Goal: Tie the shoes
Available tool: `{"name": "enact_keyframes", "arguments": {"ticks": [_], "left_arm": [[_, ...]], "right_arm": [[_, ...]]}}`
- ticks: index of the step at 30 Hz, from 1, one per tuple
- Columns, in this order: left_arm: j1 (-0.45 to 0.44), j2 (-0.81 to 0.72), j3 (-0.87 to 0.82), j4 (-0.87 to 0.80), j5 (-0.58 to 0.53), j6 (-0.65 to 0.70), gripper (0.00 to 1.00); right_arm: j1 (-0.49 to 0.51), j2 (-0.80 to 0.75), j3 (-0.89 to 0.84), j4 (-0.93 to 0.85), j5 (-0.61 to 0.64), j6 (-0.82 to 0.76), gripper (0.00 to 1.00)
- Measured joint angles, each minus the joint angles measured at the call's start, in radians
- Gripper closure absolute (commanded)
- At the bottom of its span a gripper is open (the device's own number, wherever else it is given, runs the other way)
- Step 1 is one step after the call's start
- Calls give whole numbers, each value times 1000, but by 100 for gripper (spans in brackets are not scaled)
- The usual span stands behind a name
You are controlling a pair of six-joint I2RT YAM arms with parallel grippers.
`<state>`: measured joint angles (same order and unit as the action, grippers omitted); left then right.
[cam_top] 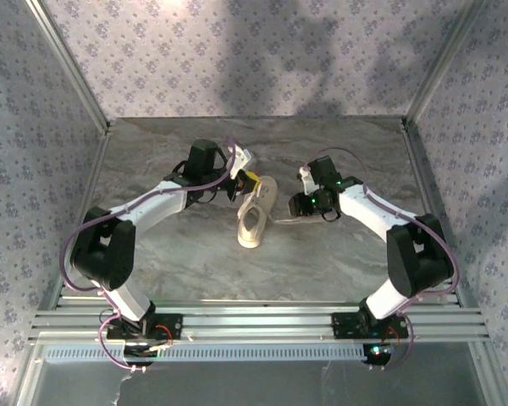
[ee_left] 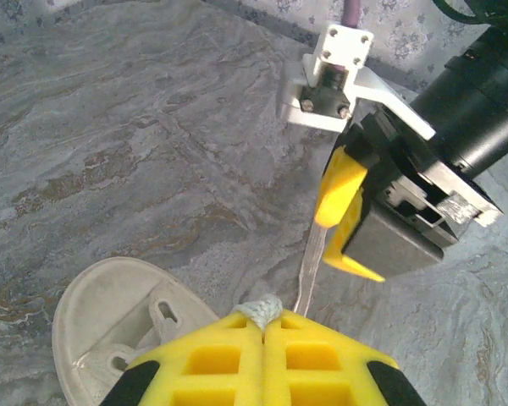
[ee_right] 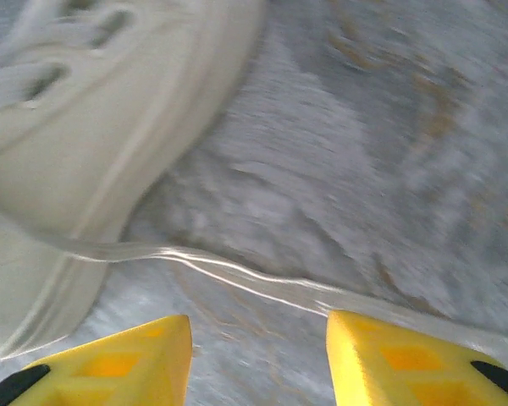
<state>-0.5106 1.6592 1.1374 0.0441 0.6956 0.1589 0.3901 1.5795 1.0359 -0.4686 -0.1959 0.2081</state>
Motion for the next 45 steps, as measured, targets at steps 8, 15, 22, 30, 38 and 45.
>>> {"name": "enact_keyframes", "arguments": {"ticks": [8, 15, 22, 30, 38, 45], "left_arm": [[0, 19, 14, -25, 8, 5, 100], [1, 23, 20, -56, 15, 23, 100], [6, 23, 22, -77, 18, 39, 100], [6, 23, 22, -92, 27, 50, 100], [11, 18, 6, -90, 27, 50, 100], [13, -19, -63, -66, 31, 50, 100]], "right_arm": [[26, 50, -7, -56, 86, 190, 35], [27, 179, 50, -89, 150, 275, 35], [34, 245, 103, -112, 223, 302, 70], [12, 245, 114, -138, 279, 248, 100], [-25, 290, 465, -144, 260, 102, 100], [100, 541, 959, -125, 68, -8, 99]]}}
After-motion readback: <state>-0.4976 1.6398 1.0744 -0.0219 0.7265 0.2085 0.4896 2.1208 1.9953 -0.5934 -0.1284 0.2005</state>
